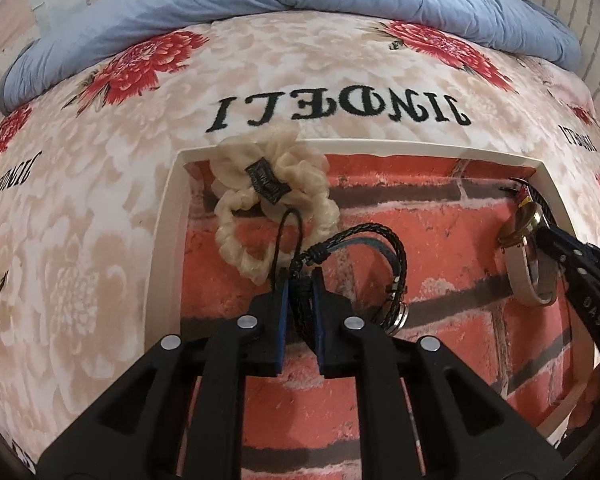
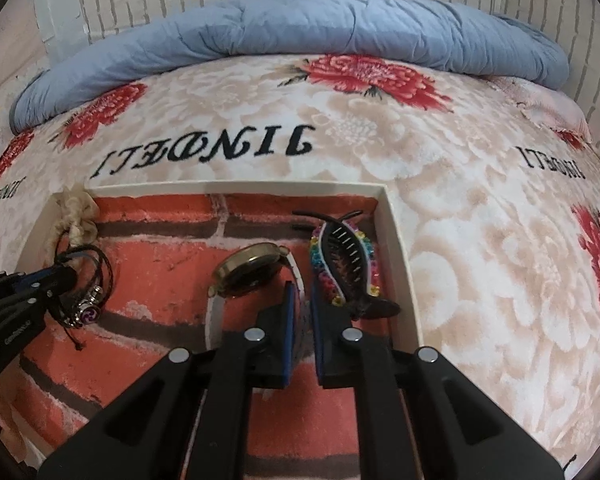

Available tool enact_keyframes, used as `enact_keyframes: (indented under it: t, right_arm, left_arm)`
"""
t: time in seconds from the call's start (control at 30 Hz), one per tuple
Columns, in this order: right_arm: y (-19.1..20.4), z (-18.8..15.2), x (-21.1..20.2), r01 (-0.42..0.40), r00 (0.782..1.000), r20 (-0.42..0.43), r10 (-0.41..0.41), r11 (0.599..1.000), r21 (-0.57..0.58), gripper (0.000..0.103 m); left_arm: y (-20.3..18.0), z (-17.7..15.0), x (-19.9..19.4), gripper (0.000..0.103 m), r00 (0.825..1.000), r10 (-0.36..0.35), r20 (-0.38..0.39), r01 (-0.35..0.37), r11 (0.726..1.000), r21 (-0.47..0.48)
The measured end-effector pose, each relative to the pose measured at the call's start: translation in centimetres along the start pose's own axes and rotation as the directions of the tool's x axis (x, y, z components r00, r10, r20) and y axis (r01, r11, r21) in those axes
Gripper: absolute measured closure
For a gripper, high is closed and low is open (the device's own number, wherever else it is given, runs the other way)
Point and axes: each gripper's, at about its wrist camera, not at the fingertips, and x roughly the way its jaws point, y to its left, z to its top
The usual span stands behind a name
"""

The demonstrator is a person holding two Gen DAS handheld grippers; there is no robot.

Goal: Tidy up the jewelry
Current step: 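Open left tool releasing bracelet in tray while right tool releases watch, then withdraw both tools from tray back toward remaining jewelry on bed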

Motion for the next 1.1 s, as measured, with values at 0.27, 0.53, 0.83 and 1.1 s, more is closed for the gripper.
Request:
enact_keyframes:
  t: [0.27,0.53,0.83,1.1]
  right_arm:
    - [-2.1,-0.7,-5.7,0.005,0.995,0.099,-0.006,1.0,0.005,0.033]
    - [-4.3,-3.3,-12.8,0.011,0.986,0.165,-0.007,1.0,-0.021,0.012]
    - [-5.9,-8.4,-20.1,0.004,0.973,0.231,-0.01,1.0,0.025,0.008]
    - [-4.7,-13.5,-24.4,0.03,0.966,0.259,-0.025,0.999,-0.013,0.007]
  left_arm:
    - [1.2,-1.8,-4.7,0.03,0.997,-0.042,0.068,0.045,0.998,-0.037]
    - [1.9,-4.9,-13.2,0.005,0.977,-0.063,0.202,0.064,0.998,0.001]
    - [4.7,-11.8,-21.1,0.005,0.957,-0.012,0.289,0.021,0.999,-0.028]
    - [6.3,-17.8,-25.1,0.005,0.953,0.018,0.302,-0.002,0.999,-0.053]
